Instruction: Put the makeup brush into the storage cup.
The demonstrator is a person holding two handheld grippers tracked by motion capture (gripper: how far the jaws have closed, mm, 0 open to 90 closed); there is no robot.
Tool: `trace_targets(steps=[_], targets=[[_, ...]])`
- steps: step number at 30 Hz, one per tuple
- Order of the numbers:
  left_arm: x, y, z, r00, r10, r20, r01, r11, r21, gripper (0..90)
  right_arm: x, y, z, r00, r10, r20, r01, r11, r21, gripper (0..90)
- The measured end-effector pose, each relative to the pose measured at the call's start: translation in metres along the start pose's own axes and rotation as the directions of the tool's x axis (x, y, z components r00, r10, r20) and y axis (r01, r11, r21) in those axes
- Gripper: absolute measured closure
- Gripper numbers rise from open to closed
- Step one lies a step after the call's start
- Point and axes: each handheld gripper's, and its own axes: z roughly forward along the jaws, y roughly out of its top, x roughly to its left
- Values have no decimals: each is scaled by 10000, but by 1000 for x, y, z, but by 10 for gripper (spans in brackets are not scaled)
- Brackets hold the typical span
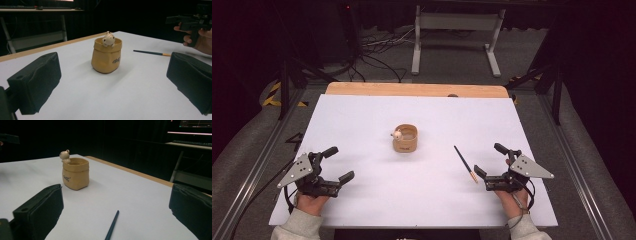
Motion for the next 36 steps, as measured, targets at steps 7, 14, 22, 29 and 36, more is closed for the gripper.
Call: trace_targets(steps=[7, 14, 22, 29, 36], targets=[[-2, 1, 1, 10000, -11, -51, 11, 10000, 40, 0, 0, 3, 4, 9999, 96, -111, -95, 9999, 99, 0], [-1, 1, 1, 9999, 68, -140, -65, 9997, 226, 0, 1, 16, 12, 9996, -79, -260, 83, 9999, 129, 0], [-1, 0, 2, 10000, 25, -89, -22, 9996, 284, 0, -1, 30, 28, 9980, -6, -626, 34, 9990, 444, 0], [-3, 1, 4, 9997, 163, -177, -154, 9987, 476, 1, -1, 46, 36, 9960, 10, -896, 67, 9963, 854, 12], [-3, 0, 5, 9997, 31, -238, -19, 9987, 518, 0, -3, 66, 48, 9962, -393, -777, 561, 9722, 2275, 20]])
